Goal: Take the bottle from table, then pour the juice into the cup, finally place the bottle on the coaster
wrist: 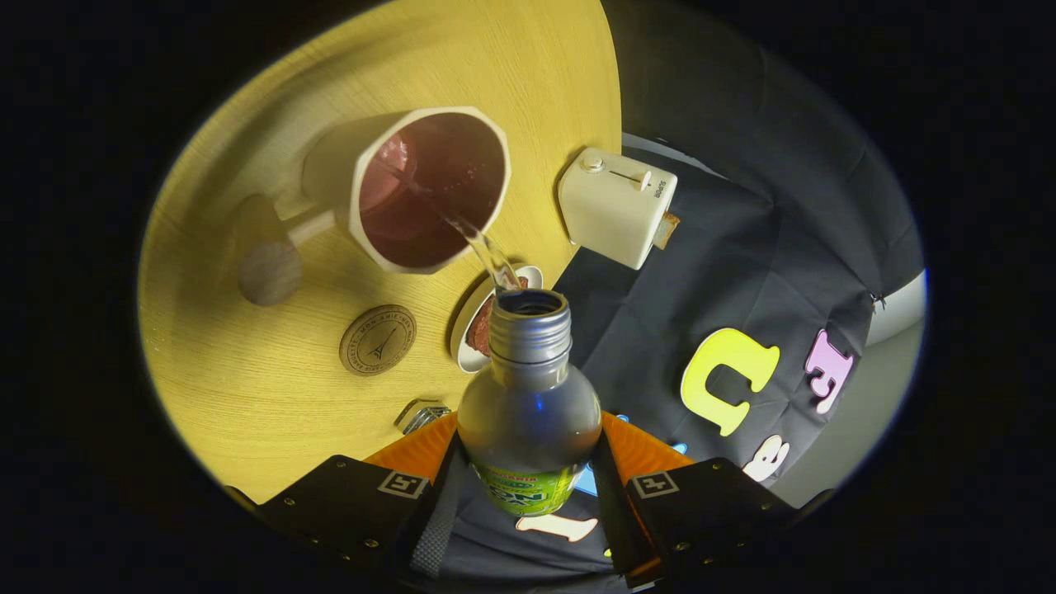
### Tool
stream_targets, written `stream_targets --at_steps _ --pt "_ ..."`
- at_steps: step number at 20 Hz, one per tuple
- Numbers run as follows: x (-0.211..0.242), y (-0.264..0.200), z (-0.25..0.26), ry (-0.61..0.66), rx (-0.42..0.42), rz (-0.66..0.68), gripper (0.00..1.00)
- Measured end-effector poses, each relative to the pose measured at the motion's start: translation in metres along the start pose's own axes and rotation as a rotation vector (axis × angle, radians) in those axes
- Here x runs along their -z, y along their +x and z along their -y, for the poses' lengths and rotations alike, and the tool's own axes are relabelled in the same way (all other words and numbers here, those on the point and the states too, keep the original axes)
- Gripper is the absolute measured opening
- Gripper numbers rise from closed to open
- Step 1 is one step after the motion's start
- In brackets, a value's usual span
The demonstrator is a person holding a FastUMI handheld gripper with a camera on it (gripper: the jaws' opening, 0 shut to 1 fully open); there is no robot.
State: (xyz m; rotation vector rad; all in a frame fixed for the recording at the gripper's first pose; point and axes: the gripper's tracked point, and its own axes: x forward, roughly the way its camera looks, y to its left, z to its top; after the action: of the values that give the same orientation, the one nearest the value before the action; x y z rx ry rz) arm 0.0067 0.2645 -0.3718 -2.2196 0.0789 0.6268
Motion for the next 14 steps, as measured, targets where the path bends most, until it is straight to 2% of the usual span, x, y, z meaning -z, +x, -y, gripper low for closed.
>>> stream_targets --at_steps 14 --pt "-0.013 0.012 -0.009 -0.075 -0.005 0.0 0.74"
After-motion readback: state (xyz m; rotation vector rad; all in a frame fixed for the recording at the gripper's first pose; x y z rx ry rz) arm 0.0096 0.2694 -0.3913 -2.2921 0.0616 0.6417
